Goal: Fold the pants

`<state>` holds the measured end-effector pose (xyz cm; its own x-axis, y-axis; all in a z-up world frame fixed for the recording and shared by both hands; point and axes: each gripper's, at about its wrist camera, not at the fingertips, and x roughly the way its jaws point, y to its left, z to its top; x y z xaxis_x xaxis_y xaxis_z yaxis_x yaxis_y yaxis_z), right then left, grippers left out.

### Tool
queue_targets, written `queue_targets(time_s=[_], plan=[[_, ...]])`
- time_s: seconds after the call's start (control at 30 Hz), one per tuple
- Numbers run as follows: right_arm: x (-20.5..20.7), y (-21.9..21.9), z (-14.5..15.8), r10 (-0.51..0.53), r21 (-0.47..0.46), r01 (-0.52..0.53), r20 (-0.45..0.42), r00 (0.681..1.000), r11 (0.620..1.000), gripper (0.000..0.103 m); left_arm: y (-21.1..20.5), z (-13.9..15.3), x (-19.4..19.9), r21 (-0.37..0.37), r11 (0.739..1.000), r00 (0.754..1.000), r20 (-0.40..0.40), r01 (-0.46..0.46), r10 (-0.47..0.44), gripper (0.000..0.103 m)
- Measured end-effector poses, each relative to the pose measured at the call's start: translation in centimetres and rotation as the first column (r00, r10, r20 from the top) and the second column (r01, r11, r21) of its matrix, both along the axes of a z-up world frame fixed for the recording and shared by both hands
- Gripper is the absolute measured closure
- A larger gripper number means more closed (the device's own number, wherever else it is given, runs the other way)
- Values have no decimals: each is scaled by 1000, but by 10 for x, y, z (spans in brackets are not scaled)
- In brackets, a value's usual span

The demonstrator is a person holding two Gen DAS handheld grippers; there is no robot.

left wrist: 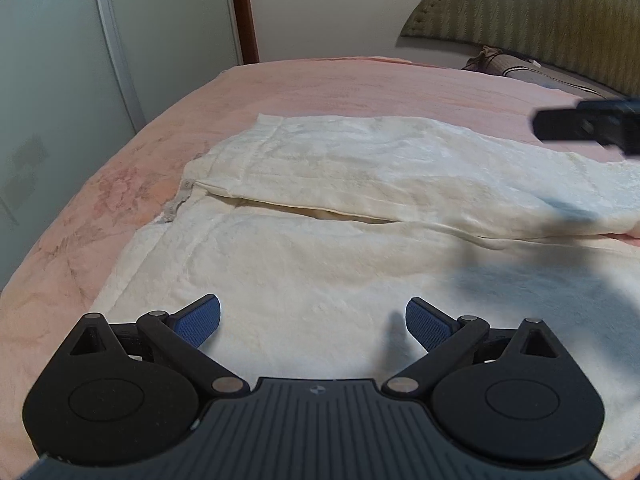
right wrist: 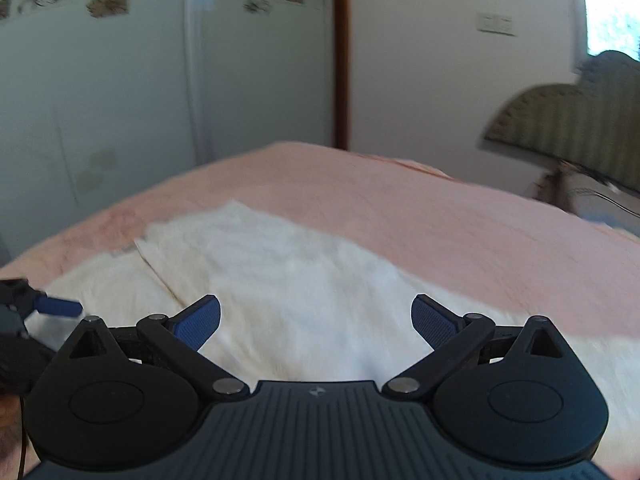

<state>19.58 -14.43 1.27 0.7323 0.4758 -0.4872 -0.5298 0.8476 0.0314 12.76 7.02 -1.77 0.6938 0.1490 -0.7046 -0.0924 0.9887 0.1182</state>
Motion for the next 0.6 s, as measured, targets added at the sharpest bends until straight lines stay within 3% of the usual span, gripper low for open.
queue_targets(time_s=[0.2,0.23,0.27,0.47,0.5,0.53,0.6], plan=[[100,33,-18,68,-35,-73,-121,990,997,1,23,1,9,-9,1000,1000,3,-24,24,3],[115,38,-23,70,-51,-77,-135,988,996,7,26,2,10,-1,999,999,5,-32,32,3],[126,42,-27,77,-61,-87,-150,986,994,13,30,3,13,3,999,999,6,-40,40,3],[186,52,-53,73,-91,-95,-217,973,991,15,53,6,34,-45,995,996,5,-85,85,8],[194,51,-57,75,-83,-97,-234,969,992,17,56,6,39,-55,995,996,1,-85,85,8],[203,51,-62,78,-69,-100,-261,962,993,28,57,6,42,-63,994,996,-1,-86,86,8],[211,48,-68,99,-28,-112,-289,952,993,39,59,5,50,-71,994,996,-10,-88,87,10]])
